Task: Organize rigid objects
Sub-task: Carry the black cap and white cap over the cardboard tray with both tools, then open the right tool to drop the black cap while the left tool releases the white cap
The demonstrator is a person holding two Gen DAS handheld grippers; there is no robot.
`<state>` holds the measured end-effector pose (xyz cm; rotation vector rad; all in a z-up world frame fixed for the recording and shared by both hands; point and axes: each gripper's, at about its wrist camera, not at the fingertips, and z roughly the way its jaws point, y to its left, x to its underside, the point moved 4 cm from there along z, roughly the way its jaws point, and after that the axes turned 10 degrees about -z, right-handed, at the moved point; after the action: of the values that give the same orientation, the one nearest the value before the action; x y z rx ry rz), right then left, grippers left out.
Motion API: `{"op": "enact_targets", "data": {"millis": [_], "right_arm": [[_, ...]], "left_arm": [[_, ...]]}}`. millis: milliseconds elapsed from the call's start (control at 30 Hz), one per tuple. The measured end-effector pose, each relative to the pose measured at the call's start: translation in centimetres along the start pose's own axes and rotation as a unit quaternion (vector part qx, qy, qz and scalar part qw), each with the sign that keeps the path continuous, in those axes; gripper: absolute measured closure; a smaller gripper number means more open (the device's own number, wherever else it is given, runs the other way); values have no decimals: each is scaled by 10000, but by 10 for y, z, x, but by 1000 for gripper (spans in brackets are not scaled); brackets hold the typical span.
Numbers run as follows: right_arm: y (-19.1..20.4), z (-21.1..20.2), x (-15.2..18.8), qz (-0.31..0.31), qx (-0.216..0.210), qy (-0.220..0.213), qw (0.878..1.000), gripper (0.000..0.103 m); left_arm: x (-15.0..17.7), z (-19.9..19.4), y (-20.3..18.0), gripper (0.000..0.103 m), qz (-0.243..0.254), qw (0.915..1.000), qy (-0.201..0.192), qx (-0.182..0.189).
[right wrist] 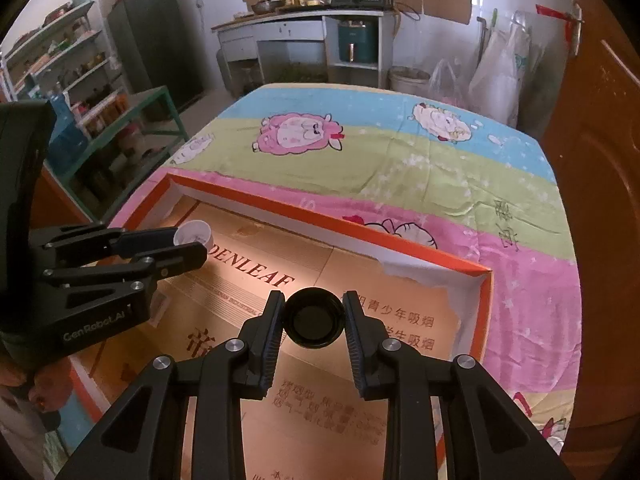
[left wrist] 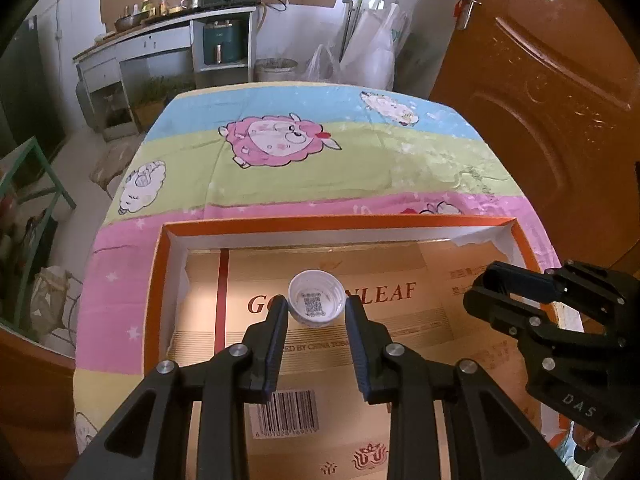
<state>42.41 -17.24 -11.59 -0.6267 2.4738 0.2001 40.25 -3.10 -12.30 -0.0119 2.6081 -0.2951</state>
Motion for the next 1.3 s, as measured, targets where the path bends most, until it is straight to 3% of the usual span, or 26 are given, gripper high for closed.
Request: {"op": "enact_targets", "data": {"millis": [467, 667, 733, 867, 1033, 1167, 1300], "right_arm": [[-2, 15, 7, 58, 3, 173, 9998, 72], [-2, 17, 9, 110, 63, 183, 9998, 72], [-3, 18, 10, 148, 74, 192, 9997, 72], [-5, 16, 15, 158, 116, 202, 9996, 59], [-4, 6, 21, 183, 183, 141, 9996, 57], [-1, -8, 28, 205, 212, 27, 9996, 57], [2, -23, 33, 259, 230, -54, 9994, 57]], "left_arm": [[4, 16, 3, 72, 33, 9999, 82, -140], [10, 16, -3, 71, 428, 9987, -10, -278], [10, 16, -2, 68, 376, 9991, -20, -195], [9, 17, -3, 46, 357, 9992, 77, 132], [11, 15, -6, 44, 378, 9992, 15, 148], [13, 1, -6, 44, 104, 9976, -31, 679], [15, -28, -8, 44, 200, 9964, -457, 686]]}}
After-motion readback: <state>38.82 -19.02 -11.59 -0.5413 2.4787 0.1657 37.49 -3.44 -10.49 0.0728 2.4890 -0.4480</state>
